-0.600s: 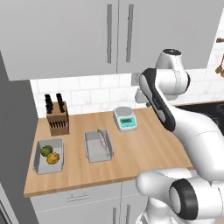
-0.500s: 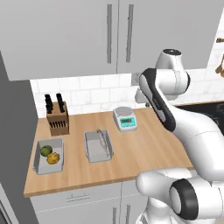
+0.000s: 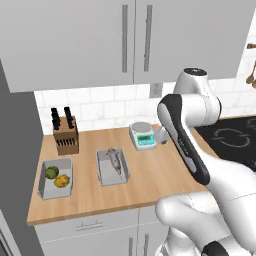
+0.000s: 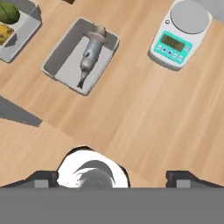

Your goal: Take the meat container that has the fish and place it on the second highest rack of the freezer. Then take the vegetable container that has the squash and lime and place it on the highest rack of the freezer.

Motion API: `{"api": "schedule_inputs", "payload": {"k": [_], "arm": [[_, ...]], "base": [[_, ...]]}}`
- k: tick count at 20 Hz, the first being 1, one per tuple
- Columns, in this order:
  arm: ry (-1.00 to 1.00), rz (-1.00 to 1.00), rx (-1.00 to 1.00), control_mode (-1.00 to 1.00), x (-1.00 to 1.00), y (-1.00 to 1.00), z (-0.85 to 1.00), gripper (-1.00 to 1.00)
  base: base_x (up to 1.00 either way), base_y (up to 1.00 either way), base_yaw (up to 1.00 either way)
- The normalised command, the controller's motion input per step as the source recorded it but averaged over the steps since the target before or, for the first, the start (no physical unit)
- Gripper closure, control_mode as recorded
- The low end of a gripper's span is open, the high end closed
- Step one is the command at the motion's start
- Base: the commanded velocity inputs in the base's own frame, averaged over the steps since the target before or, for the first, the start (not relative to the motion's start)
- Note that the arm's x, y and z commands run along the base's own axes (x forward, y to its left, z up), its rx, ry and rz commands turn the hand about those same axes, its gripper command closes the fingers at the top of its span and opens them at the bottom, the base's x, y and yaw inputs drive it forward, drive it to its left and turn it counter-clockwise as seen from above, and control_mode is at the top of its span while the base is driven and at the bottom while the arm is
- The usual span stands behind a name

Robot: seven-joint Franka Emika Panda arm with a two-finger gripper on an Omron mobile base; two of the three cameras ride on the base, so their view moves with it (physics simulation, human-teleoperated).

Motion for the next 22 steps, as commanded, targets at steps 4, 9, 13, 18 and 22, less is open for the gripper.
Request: {"api": "schedule_inputs", "payload": {"k": [4,9,13,18,22], "arm": [[0.03,0.65,-0.21,-1.00,-0.26,1.00,-0.45,-1.00],[0.02,0.55,-0.16,-1.00,-0.01,1.00,-0.38,-1.00],[0.00,0.49,-0.14,-1.00,0.02,0.96,-0.43,-1.00],[0.03,0.42,-0.10,-1.00,0.29,0.52,-0.60,-1.00],[0.03,0.16,-0.04,-1.00,0.64,0.03,-0.36,-1.00]], "base": [[0.00,0.00,0.00],[0.00,0.00,0.00],[0.00,0.00,0.00],[0.00,0.00,0.00],[0.00,0.00,0.00]]}}
